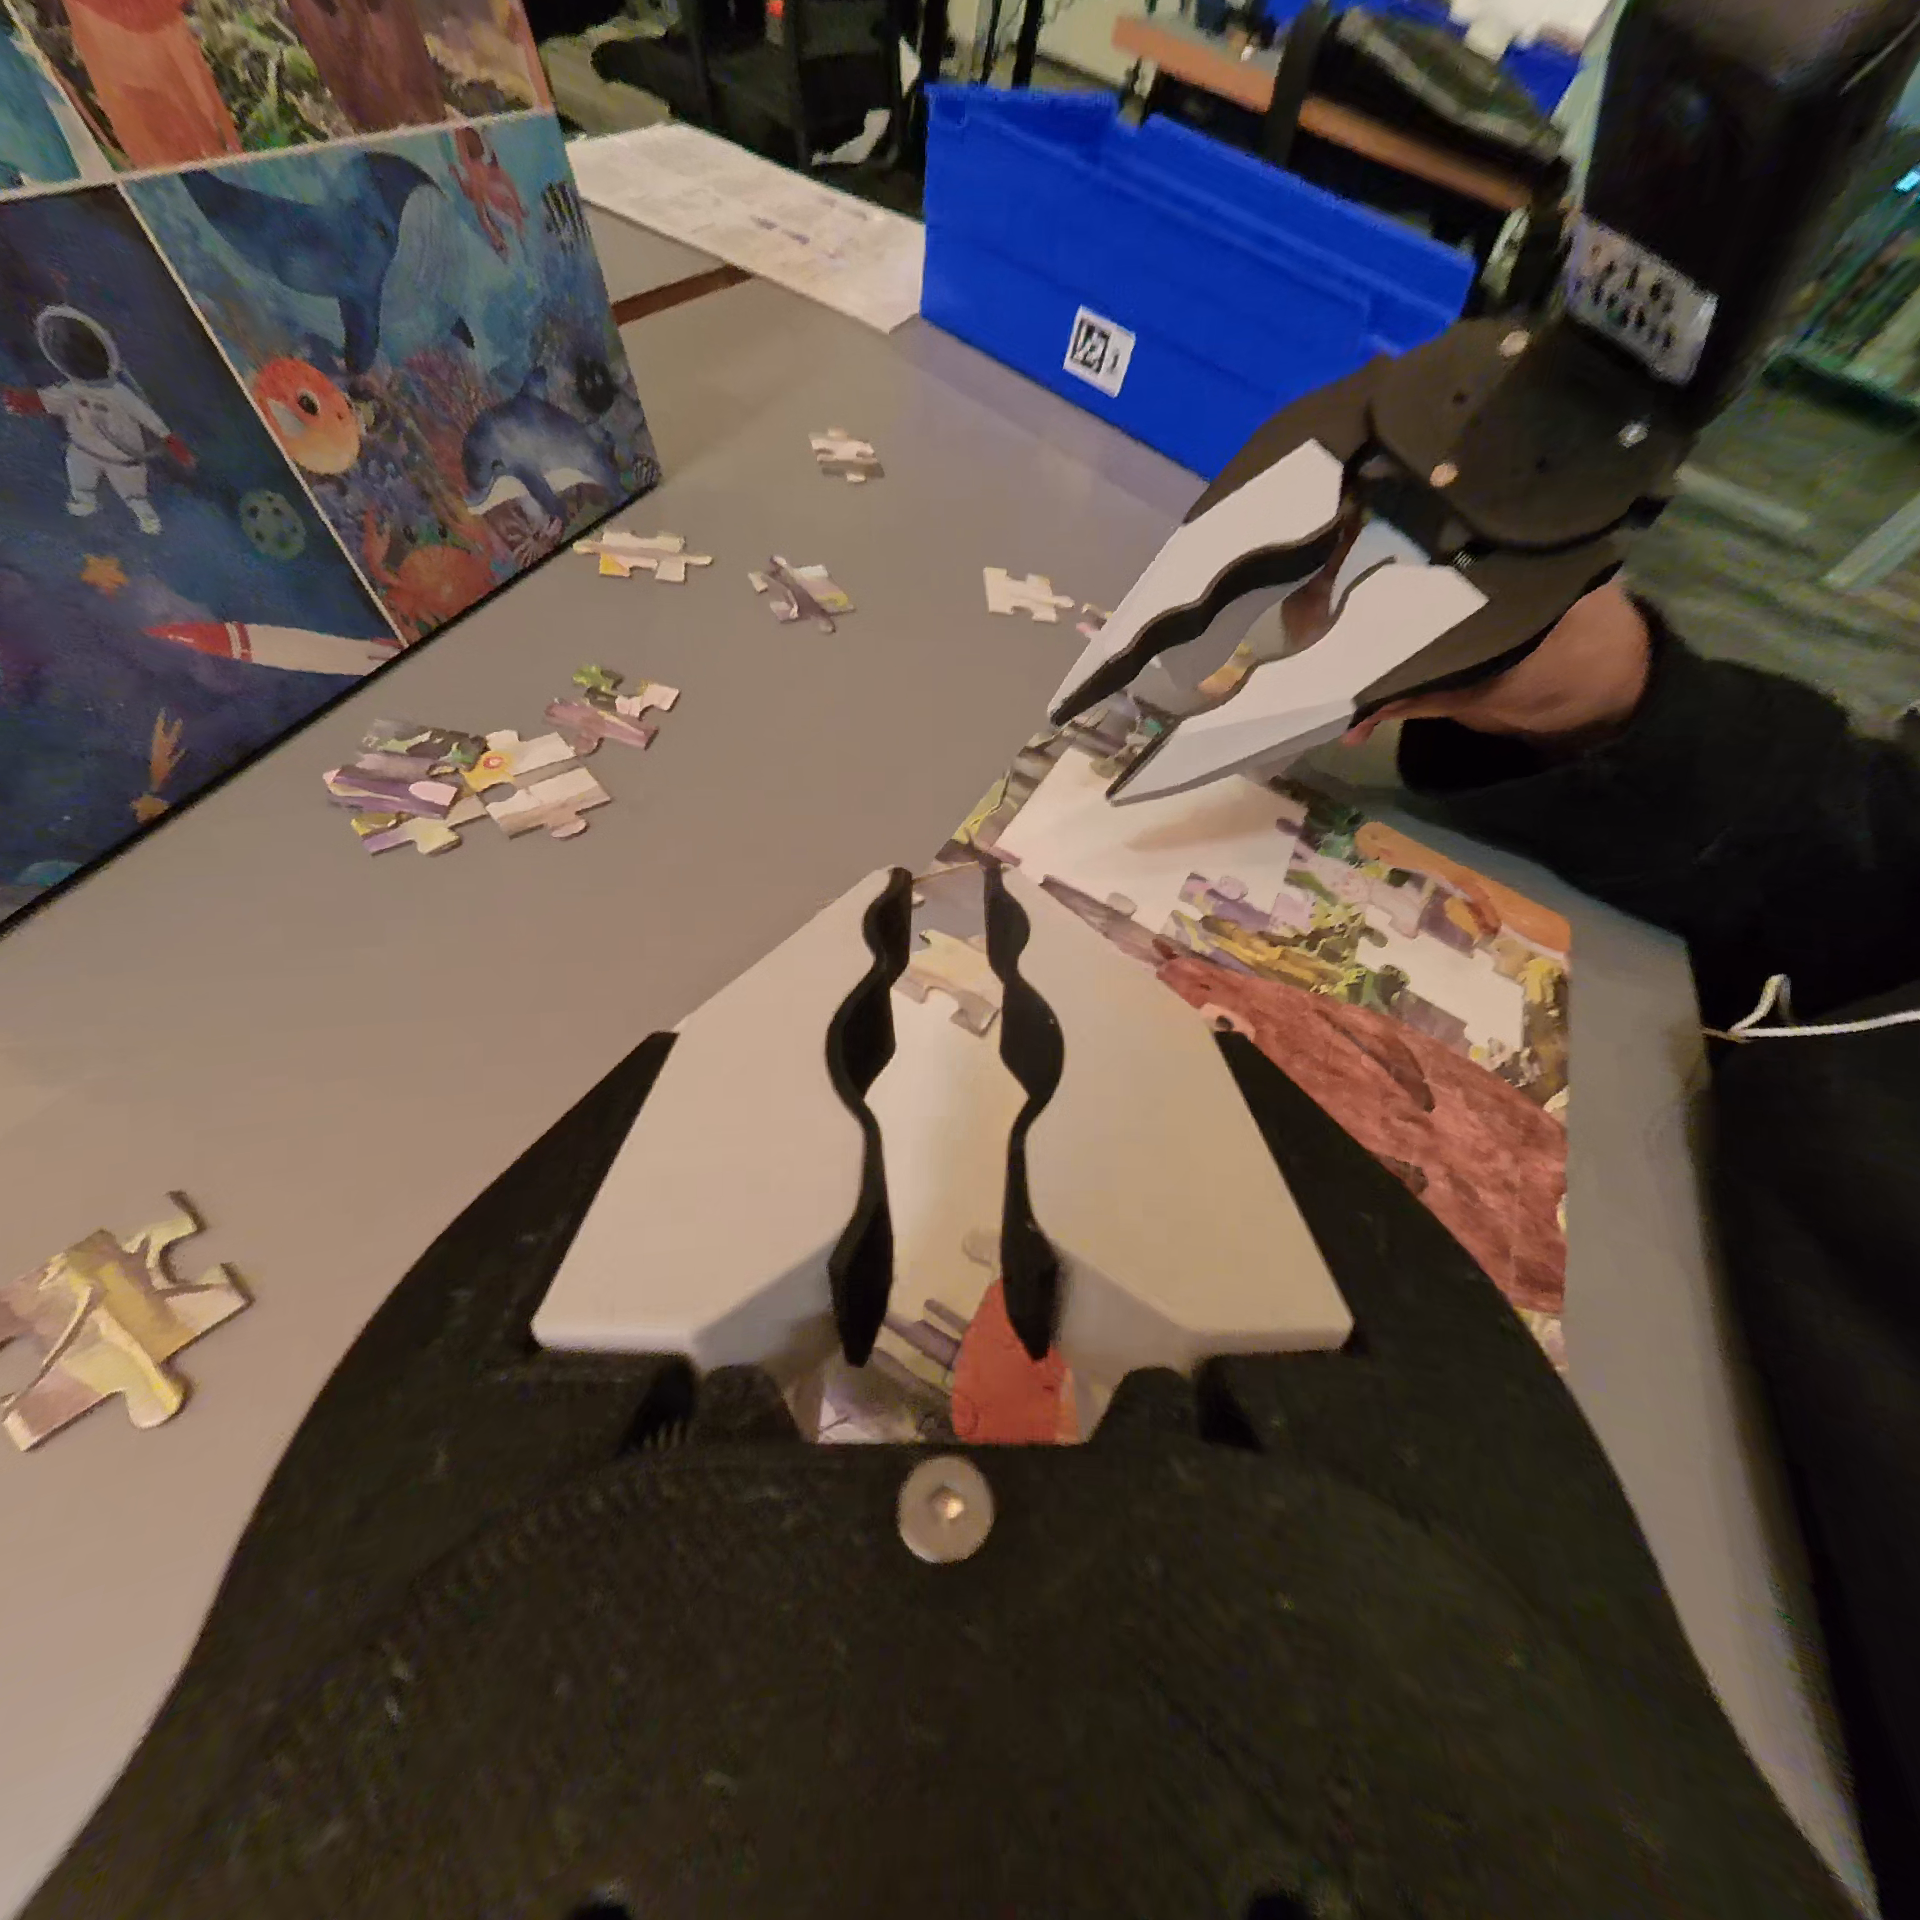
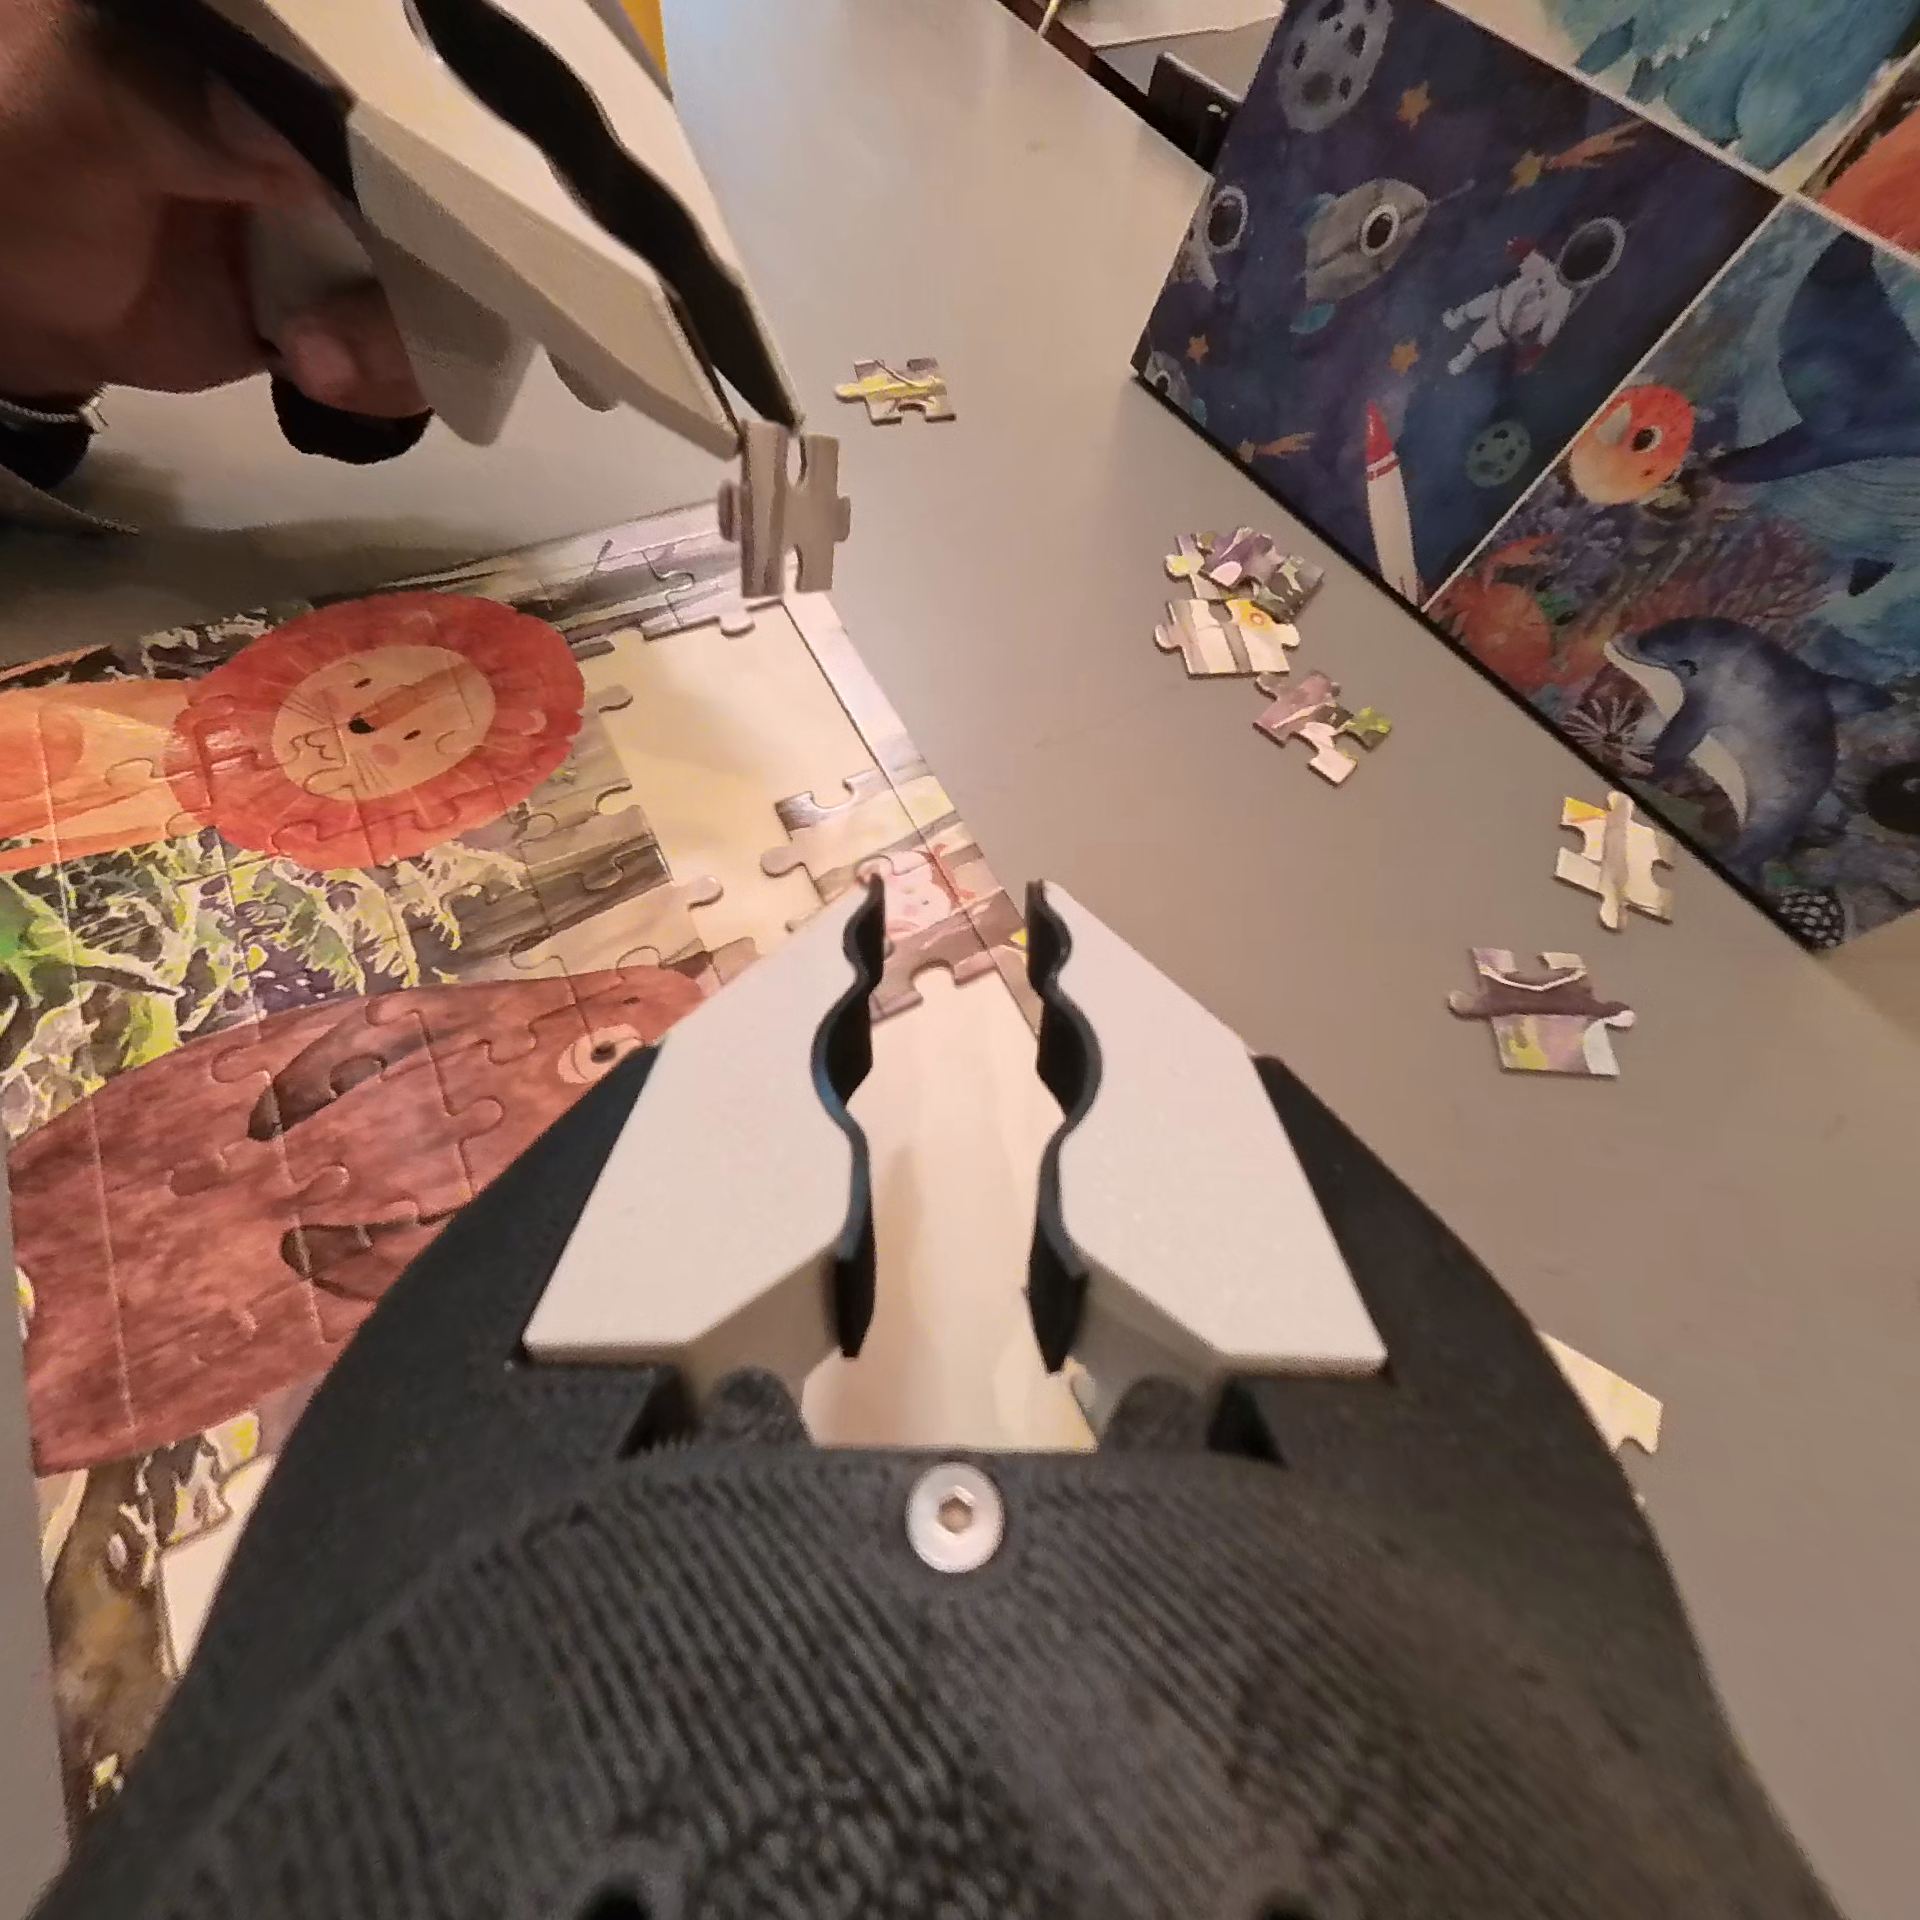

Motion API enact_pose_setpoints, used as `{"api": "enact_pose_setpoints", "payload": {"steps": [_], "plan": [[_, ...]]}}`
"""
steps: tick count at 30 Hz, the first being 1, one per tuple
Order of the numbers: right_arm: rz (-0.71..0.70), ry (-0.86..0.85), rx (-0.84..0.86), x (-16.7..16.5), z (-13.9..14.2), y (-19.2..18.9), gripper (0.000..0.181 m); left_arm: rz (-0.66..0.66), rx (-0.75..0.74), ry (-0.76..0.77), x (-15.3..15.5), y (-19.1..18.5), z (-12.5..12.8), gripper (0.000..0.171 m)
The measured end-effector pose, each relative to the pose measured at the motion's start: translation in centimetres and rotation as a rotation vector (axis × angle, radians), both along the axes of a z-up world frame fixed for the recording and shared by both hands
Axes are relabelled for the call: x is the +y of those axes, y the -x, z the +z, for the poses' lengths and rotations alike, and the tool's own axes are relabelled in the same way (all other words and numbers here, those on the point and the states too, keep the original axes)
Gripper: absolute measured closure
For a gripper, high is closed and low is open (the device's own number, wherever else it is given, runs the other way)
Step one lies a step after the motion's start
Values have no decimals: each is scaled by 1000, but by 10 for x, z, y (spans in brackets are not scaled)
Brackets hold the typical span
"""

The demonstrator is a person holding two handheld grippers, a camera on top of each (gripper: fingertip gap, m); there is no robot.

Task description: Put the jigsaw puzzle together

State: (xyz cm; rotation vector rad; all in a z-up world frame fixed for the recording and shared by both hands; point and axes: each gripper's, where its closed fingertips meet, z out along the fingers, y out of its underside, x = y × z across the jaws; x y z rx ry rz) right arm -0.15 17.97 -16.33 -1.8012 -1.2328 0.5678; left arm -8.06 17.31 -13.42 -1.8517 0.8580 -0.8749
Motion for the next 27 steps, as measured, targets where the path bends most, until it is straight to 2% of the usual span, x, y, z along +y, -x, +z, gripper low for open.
{"api": "enact_pose_setpoints", "payload": {"steps": [14, 21, 27], "plan": [[124, -73, 21, -23, 3, 25, 156, -38, -123, 72, -4, -4, 9, 159], [167, -142, 43, -33, 10, 36, 158, -97, -331, 182, -8, -1, 27, 160], [204, -150, 125, -40, 23, 40, 150, -294, -546, 275, -29, -7, 48, 161]]}}
